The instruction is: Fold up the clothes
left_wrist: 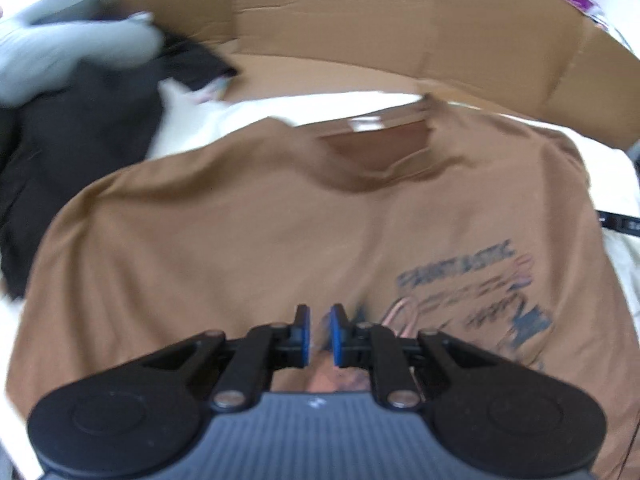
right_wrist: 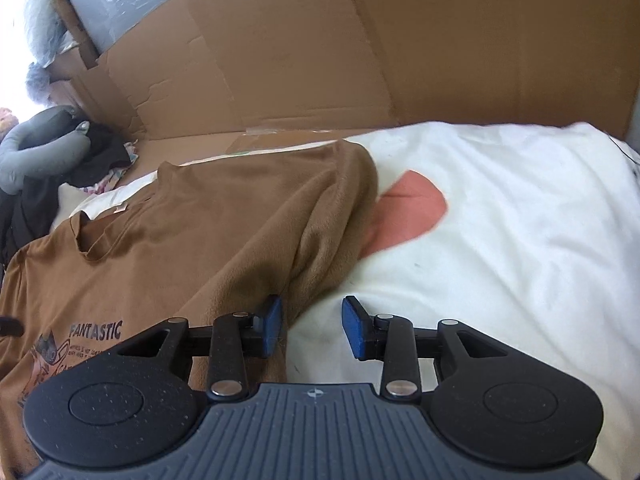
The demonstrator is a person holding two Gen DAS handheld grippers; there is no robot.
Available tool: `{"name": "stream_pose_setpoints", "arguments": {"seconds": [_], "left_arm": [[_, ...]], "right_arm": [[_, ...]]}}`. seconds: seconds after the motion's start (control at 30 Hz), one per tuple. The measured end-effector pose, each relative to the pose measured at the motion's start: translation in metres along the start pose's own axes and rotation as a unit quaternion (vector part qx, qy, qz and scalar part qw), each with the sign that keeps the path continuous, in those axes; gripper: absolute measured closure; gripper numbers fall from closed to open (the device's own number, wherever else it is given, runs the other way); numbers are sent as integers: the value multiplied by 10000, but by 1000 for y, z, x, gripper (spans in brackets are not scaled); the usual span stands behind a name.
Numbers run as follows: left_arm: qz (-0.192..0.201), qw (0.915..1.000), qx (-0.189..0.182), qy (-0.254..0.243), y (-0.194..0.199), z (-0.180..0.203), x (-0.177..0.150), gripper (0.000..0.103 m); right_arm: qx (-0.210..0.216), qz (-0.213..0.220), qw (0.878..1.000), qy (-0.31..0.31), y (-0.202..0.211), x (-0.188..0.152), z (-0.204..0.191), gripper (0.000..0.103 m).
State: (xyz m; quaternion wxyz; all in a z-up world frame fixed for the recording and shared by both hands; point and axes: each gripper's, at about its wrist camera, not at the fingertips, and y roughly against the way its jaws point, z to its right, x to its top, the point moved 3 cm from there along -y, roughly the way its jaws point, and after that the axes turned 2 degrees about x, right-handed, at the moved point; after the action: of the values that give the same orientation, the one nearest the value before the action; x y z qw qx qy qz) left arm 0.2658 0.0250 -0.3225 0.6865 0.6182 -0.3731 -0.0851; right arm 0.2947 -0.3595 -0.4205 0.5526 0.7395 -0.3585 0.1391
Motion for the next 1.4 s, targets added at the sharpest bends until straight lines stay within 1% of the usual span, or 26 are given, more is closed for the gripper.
{"name": "stream_pose_setpoints", "arguments": {"seconds": [0.2,0.33,0.37,0.43,0.47,0.5,0.63,0.73,0.8,0.93,1.13,1.2,1.3,1.4], "left_arm": [[19,9974,-422,-584,-32,47,33,91],[9,9930,-656,-980,-49,78,51,91],[12,9920,-680,-1062,-53,85,55,91],[18,9904,-713,-1184,-59,98,64,91],[19,9897,-737,-1225,-63,104,68,91],[20,9890,-761,-1266,-66,110,72,91],[-26,9863,-829,-1428,-80,133,89,90],[-208,9875,-779,-1354,-98,138,93,91],[-197,9876,-732,-1377,-103,140,93,91],[-344,9854,-562,-1571,-104,148,95,92],[-514,9816,-280,-1817,-106,159,99,92],[-541,9808,-225,-1860,-107,161,100,92],[-561,9803,-210,-1884,-108,162,101,92],[-568,9803,-251,-1874,-109,160,101,92]], "right_arm": [[28,-79,9998,-180,-12,7,-3,56],[101,-168,9997,-173,-18,11,-4,55],[121,-196,9996,-157,-19,11,-4,59],[223,-311,9992,-75,-19,13,-6,73],[314,-402,9987,-49,-20,15,-7,94],[397,-512,9979,-23,-20,17,-7,99],[305,-826,9958,243,-16,29,-9,100],[146,-1011,9938,431,-8,38,-6,101],[15,-1130,9921,547,-1,43,-2,101],[-350,-1330,9878,729,14,56,10,101],[-710,-1724,9786,868,30,81,32,101],[-788,-1637,9802,789,38,91,40,99],[-1051,-1271,9840,678,54,106,50,99],[-1121,-981,9879,430,70,113,64,98]]}}
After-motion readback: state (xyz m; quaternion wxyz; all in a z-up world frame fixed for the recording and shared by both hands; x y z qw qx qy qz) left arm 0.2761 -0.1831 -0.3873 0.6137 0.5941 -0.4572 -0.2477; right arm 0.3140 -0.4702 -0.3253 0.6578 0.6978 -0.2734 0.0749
